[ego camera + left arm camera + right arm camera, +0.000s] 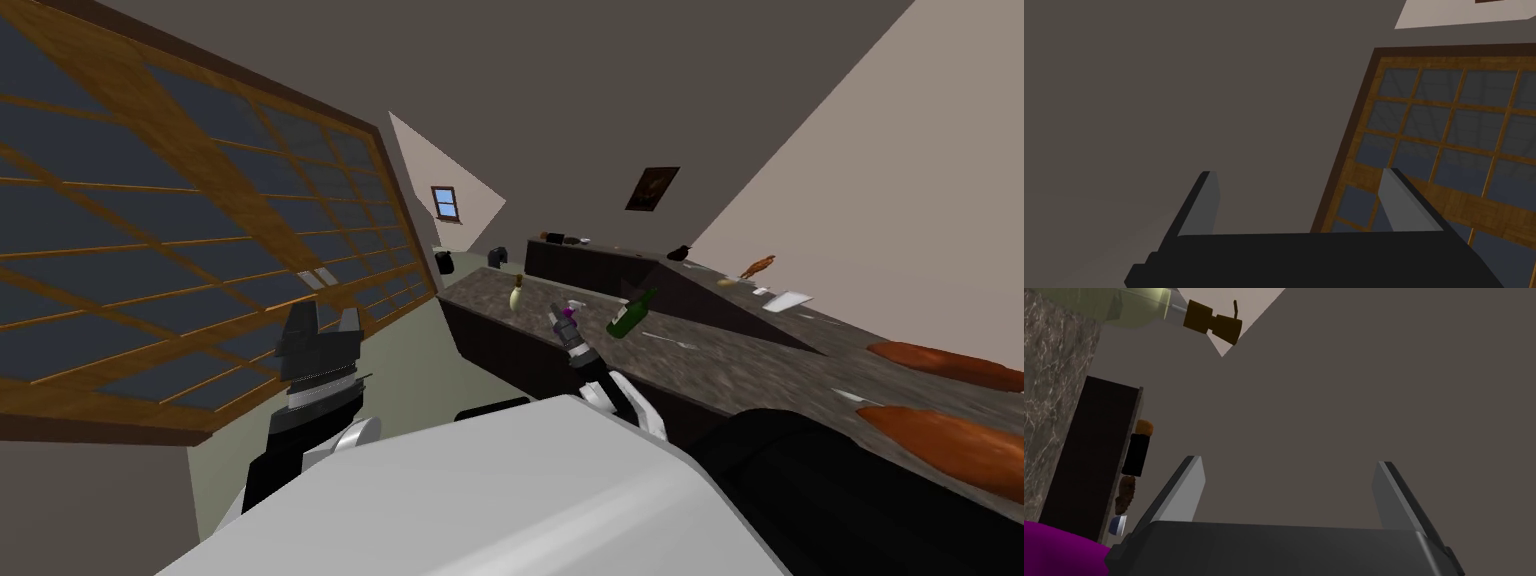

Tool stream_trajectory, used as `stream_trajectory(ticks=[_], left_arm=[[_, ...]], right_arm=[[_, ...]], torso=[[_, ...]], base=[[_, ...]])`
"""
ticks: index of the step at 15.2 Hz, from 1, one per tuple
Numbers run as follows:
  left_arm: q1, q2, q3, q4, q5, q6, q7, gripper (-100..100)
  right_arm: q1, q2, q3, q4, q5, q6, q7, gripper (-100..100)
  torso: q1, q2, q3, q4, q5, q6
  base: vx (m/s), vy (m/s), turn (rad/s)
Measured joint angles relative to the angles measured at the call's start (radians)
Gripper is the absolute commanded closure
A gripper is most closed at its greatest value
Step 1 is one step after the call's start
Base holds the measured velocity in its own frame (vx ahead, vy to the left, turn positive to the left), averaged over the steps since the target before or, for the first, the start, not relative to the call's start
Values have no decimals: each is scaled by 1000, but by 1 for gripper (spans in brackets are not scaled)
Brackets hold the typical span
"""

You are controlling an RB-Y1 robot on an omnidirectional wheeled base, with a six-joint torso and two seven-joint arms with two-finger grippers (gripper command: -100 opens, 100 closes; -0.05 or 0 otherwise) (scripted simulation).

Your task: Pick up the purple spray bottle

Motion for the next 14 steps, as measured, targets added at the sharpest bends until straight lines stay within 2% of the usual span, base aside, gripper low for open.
stream_trajectory(ticks=[14], left_arm=[[0,0,0,0,0,0,0,0]], right_arm=[[22,-285,26,108,51,-27,-45,-100]], torso=[[0,0,0,0,0,0]], base=[[-36,-55,103]])
